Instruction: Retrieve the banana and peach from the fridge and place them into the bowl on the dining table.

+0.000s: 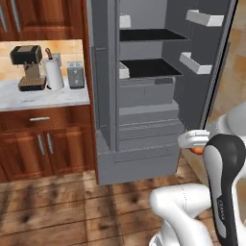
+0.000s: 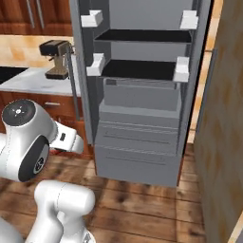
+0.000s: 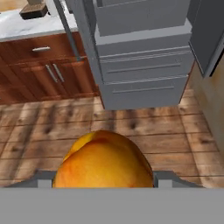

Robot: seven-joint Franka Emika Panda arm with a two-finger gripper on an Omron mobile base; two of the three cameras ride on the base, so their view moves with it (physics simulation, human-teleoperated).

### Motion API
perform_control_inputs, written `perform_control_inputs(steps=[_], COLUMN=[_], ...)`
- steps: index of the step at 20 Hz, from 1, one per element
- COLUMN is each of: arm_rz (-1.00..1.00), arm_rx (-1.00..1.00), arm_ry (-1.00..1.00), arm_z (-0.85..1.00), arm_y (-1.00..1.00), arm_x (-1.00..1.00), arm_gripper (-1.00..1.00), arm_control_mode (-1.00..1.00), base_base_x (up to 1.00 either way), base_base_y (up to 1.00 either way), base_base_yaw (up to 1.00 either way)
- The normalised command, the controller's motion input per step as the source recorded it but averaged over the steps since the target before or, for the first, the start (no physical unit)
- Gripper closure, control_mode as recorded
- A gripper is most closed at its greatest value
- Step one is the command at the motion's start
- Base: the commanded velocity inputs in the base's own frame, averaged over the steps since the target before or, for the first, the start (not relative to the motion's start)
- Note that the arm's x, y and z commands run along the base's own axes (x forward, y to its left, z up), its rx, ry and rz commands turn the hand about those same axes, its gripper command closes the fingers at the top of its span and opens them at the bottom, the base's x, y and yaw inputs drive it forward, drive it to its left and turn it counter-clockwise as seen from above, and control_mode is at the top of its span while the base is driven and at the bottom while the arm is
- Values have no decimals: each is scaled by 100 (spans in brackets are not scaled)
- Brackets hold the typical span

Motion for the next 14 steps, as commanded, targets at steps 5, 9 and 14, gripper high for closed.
perform_control_inputs(steps=[5, 9, 14], arm_rz=[0, 0, 0], arm_rx=[0, 0, 0], arm_ry=[0, 0, 0], arm_z=[0, 0, 0], arm_y=[0, 0, 0], arm_x=[0, 0, 0], arm_gripper=[100, 100, 100], arm_control_mode=[100, 100, 100], base_base_x=[-100, -100, -100], base_base_y=[51, 41, 40], base_base_yaw=[5, 4, 3])
